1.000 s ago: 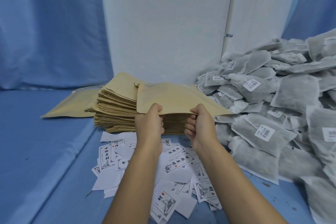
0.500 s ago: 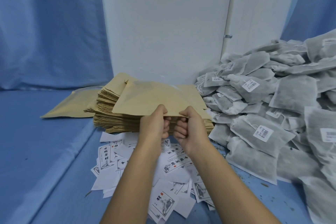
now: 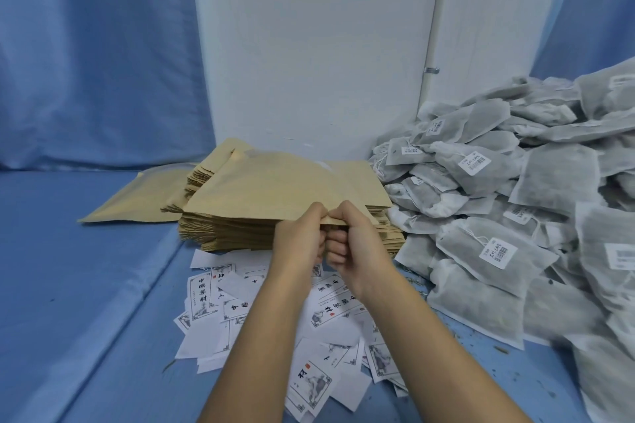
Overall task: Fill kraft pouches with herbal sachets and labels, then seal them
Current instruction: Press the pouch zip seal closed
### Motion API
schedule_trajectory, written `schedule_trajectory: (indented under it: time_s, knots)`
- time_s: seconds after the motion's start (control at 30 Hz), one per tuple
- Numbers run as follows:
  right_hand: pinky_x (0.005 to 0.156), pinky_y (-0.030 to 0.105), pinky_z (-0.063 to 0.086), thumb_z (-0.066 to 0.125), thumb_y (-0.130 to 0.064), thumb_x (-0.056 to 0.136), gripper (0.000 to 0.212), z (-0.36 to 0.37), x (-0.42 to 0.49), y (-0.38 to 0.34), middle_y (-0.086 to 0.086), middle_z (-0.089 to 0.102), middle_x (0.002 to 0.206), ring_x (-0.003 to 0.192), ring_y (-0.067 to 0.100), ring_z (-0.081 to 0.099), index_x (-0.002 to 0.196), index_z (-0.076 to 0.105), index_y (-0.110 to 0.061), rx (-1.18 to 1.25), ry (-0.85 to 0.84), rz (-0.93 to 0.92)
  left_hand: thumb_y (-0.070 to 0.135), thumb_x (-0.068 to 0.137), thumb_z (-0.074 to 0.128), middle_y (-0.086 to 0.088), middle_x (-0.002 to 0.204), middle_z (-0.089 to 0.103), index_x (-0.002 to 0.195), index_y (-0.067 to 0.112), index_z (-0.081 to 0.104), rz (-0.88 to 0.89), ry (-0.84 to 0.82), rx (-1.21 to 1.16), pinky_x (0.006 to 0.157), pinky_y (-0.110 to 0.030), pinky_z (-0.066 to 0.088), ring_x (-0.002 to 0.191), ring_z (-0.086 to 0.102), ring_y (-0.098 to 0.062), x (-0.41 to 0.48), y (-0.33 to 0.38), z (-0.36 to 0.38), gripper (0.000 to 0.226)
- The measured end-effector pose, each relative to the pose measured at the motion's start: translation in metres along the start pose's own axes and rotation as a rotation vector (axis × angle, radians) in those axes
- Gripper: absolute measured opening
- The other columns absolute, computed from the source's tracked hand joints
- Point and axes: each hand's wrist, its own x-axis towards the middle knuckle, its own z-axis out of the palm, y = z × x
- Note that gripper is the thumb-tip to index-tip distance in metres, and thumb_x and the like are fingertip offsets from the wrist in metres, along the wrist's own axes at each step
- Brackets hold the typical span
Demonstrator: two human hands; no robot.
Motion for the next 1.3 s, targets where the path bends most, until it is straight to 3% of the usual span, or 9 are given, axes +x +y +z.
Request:
schedule_trajectory:
  time_s: [0.17,0.47,0.63,0.8,1.03,1.17,1.3]
  knots:
    - [0.033,0.018,0.010,0.050,-0.015,0.083,0.024,-0.005,0.002,0.001,-0.009,0.021,0.041,0.035,0.007,0.013,0.063,0.036,-0.019,0.004,0.045,-0.021,0.010,0.084,0.055,-0.001,0.048,0.031,0.066,0.014,0.042,0.008,0.024,-0.081,0.036,-0.015,0.017,0.035,0.024,-0.010,0.002,0.001,-0.003,0.022]
    - [0.033,0.017,0.008,0.046,-0.010,0.084,0.029,-0.003,0.003,0.000,-0.009,0.018,0.039,0.031,0.006,0.012,0.061,0.031,-0.019,0.081,0.046,0.026,0.012,0.083,0.052,0.001,0.048,0.029,0.065,0.015,0.037,-0.025,0.052,-0.102,0.037,-0.018,0.015,0.037,0.022,-0.011,0.006,0.000,-0.009,0.024]
    - [0.032,0.016,0.012,0.041,-0.017,0.085,0.046,-0.005,0.001,0.001,-0.004,0.037,0.035,0.029,0.005,0.018,0.039,0.048,-0.015,-0.007,-0.069,0.060,0.012,0.084,0.052,0.002,0.039,0.031,0.053,0.012,0.042,-0.051,-0.073,-0.028,0.036,-0.015,0.017,0.034,0.023,-0.011,0.002,-0.003,-0.002,0.032]
    - [0.031,0.016,0.011,0.045,-0.014,0.087,0.025,-0.006,0.005,0.002,-0.009,0.019,0.038,0.030,0.005,0.013,0.064,0.036,-0.018,0.051,-0.058,0.082,0.008,0.085,0.050,0.002,0.040,0.026,0.058,0.015,0.036,-0.035,-0.004,-0.099,0.035,-0.015,0.014,0.032,0.020,-0.009,0.005,-0.002,-0.004,0.031]
    - [0.027,0.015,0.010,0.044,-0.011,0.088,0.028,-0.006,0.007,0.002,-0.009,0.018,0.034,0.026,0.004,0.012,0.062,0.036,-0.017,0.158,-0.049,0.110,0.015,0.086,0.051,-0.001,0.047,0.030,0.062,0.014,0.040,0.006,0.062,-0.047,0.035,-0.015,0.018,0.035,0.024,-0.011,0.003,-0.004,-0.003,0.027]
    - [0.029,0.016,0.008,0.046,-0.011,0.085,0.044,-0.014,0.007,-0.004,-0.009,0.018,0.035,0.027,0.005,0.013,0.045,0.032,-0.020,0.199,0.024,0.098,0.017,0.085,0.055,-0.001,0.056,0.043,0.064,0.012,0.045,0.086,0.212,-0.019,0.050,-0.026,0.031,0.051,0.037,-0.018,0.012,-0.001,-0.017,0.023]
    - [0.029,0.015,0.008,0.045,-0.010,0.085,0.037,-0.017,0.007,-0.003,-0.009,0.017,0.036,0.027,0.006,0.012,0.054,0.028,-0.020,0.176,0.072,0.082,0.015,0.085,0.055,-0.002,0.055,0.045,0.063,0.011,0.045,0.102,0.195,0.032,0.052,-0.026,0.031,0.054,0.039,-0.018,0.014,-0.001,-0.022,0.024]
